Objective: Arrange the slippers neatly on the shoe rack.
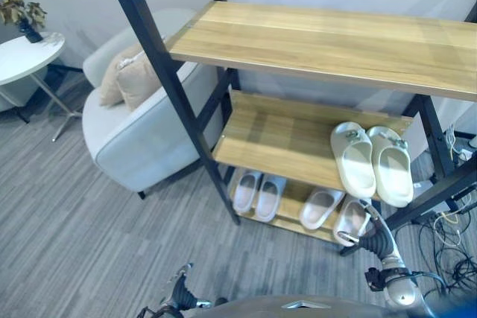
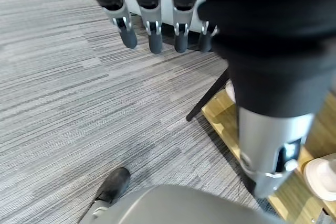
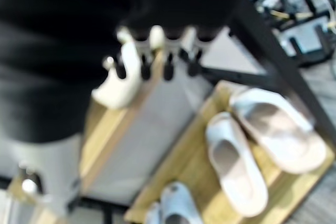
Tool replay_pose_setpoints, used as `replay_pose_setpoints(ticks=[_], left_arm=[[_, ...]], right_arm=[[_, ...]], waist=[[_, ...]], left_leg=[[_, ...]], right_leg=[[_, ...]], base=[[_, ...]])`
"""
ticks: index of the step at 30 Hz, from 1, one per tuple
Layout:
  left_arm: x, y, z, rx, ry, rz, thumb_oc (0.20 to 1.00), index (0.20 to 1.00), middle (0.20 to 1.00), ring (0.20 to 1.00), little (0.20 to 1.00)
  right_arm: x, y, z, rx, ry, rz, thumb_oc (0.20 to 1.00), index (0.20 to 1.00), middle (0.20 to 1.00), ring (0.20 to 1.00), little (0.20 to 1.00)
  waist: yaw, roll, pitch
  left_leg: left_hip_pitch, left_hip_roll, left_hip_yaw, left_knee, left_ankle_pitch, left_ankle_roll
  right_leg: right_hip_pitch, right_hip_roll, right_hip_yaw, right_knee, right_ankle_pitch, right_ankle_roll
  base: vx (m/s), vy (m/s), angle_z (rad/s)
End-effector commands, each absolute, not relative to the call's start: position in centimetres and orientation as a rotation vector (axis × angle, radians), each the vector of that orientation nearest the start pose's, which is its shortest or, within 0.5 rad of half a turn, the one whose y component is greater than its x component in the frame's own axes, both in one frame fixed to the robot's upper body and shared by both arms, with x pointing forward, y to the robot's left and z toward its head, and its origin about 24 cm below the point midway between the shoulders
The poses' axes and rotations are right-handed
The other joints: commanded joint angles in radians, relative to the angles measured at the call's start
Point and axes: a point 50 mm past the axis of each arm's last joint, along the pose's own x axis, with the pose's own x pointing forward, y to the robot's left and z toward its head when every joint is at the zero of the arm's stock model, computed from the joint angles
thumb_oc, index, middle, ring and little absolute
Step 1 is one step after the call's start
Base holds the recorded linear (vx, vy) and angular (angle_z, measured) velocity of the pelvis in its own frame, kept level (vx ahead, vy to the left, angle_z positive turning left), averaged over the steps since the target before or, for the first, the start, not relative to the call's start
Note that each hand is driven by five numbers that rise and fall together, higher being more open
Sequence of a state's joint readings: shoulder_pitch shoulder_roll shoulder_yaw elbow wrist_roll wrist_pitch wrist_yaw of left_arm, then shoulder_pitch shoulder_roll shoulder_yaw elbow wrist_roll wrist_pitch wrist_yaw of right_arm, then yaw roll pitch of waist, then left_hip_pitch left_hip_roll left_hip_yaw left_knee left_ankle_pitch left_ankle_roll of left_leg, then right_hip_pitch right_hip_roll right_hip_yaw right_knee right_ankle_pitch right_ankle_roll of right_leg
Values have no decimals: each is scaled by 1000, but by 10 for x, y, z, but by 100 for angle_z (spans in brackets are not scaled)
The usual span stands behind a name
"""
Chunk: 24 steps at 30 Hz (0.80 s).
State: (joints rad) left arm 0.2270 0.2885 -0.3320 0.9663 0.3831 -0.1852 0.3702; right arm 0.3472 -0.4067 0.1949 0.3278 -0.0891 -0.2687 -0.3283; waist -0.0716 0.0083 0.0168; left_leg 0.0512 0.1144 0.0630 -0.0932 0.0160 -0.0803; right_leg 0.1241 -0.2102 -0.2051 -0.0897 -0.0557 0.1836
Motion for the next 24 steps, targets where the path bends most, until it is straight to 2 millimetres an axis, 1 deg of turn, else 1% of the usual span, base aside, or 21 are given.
replay_pose_setpoints(ticks=[1,11,14,19,24], left_arm=[[71,236,-146,848,878,-57,1000,1000,1000,1000,1000],[68,238,-148,841,918,-40,1000,1000,1000,1000,1000],[66,239,-149,840,926,-35,1000,1000,1000,1000,1000],[65,238,-150,843,943,-37,1000,1000,1000,1000,1000],[66,237,-151,841,945,-42,1000,1000,1000,1000,1000]], right_arm=[[148,-235,-37,-477,234,-179,1000,1000,1000,1000,1000],[154,-233,-40,-449,239,-196,1000,1000,1000,1000,1000],[156,-231,-40,-449,237,-188,1000,1000,1000,1000,1000],[164,-223,-40,-440,225,-159,1000,1000,1000,1000,1000],[167,-221,-40,-436,223,-158,1000,1000,1000,1000,1000]], waist=[[15,-5,-14],[20,-4,-15],[22,-5,-16],[30,-9,-18],[32,-10,-18]], left_leg=[[11,-12,-8,6,-49,5],[7,-13,-13,6,-47,7],[6,-13,-13,6,-46,7],[0,-11,-20,6,-44,6],[-3,-11,-23,6,-42,6]], right_leg=[[-111,39,29,43,86,-5],[-114,40,27,43,85,-7],[-113,41,26,43,85,-7],[-112,44,23,39,84,-10],[-112,45,22,39,83,-11]], base=[[0,0,0],[0,0,0],[0,0,0],[0,0,0],[0,0,0]])
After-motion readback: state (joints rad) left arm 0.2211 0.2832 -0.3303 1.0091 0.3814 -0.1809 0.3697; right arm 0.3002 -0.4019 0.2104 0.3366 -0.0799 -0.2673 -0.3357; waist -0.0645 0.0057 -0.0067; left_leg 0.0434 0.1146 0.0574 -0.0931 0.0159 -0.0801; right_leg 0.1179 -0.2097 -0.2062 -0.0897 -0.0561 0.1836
